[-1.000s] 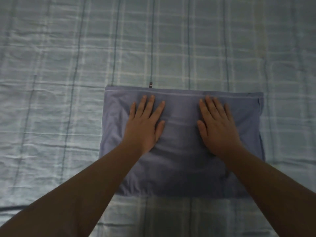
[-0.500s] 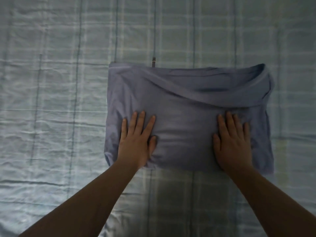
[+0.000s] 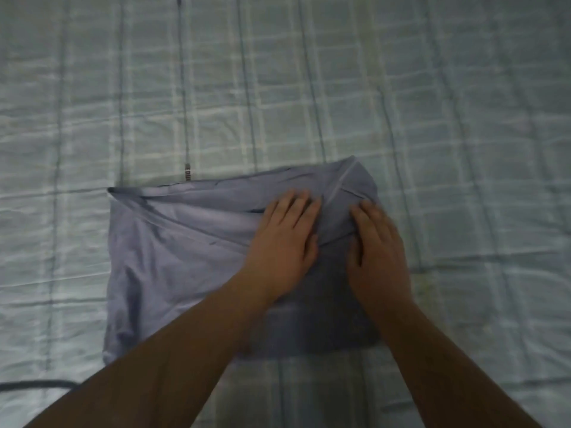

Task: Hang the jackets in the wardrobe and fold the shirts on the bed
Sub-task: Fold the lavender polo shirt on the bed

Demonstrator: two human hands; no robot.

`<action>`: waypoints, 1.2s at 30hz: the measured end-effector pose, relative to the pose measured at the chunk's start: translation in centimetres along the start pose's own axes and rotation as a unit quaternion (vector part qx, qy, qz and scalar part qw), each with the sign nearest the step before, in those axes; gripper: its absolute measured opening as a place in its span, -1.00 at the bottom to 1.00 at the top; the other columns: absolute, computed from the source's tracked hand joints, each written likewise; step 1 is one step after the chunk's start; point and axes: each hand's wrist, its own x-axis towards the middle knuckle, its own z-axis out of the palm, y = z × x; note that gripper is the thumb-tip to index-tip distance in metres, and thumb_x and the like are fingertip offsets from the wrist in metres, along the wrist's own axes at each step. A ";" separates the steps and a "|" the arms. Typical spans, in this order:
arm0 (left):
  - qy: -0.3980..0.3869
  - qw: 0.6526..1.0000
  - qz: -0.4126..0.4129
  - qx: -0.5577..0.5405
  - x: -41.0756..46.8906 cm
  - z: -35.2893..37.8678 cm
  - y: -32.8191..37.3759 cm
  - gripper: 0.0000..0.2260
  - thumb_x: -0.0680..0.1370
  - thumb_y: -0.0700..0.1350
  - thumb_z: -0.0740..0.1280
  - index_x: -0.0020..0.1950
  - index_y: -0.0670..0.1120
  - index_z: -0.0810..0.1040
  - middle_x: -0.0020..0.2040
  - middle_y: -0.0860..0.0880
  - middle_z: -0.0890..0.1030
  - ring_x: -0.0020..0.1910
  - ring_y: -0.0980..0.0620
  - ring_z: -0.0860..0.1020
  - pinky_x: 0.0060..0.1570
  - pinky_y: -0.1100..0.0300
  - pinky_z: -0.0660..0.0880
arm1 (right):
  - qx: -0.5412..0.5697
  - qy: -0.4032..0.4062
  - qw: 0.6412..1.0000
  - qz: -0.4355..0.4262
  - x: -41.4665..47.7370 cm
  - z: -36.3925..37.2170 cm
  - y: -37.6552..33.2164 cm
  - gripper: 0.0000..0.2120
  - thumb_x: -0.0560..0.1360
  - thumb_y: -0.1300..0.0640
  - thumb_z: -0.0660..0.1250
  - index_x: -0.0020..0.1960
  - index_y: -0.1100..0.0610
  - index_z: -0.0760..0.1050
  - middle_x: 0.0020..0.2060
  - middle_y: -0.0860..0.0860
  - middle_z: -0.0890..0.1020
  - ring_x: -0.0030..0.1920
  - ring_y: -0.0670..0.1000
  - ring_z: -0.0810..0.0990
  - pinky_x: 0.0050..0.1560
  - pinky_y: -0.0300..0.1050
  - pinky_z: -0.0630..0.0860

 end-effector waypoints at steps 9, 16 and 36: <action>-0.032 0.997 -0.067 -0.037 9.6 0.1 4.9 -0.61 0.50 -0.26 0.27 0.34 -0.21 0.47 0.08 -0.27 0.57 0.02 -0.29 0.56 0.03 -0.09 0.47 | 0.037 -0.017 0.978 0.205 -3.5 -3.4 2.4 -0.78 0.42 0.20 0.40 0.01 0.11 0.42 -0.05 0.10 0.48 -0.01 0.22 0.48 -0.04 0.15 0.50; -0.143 0.977 -0.156 0.015 11.4 -1.4 4.0 -0.78 0.59 -0.16 0.25 0.24 -0.12 0.46 0.15 -0.21 0.61 0.15 -0.22 0.57 0.11 0.02 0.44 | -0.029 -0.091 0.959 0.266 -10.2 -3.7 2.8 -0.64 0.35 0.02 0.46 0.08 0.06 0.45 -0.03 0.05 0.56 0.01 0.18 0.52 -0.10 0.11 0.55; -0.281 0.955 0.095 0.001 17.0 -1.1 6.9 -0.36 0.37 -0.27 0.14 0.39 0.18 0.47 0.56 0.00 0.22 0.42 -0.14 0.29 0.34 -0.07 0.32 | -0.060 -0.182 0.931 0.312 -8.8 -5.5 3.0 -0.71 0.50 -0.23 0.25 -0.06 0.00 0.40 -0.06 -0.02 0.55 0.02 0.08 0.59 -0.12 -0.03 0.49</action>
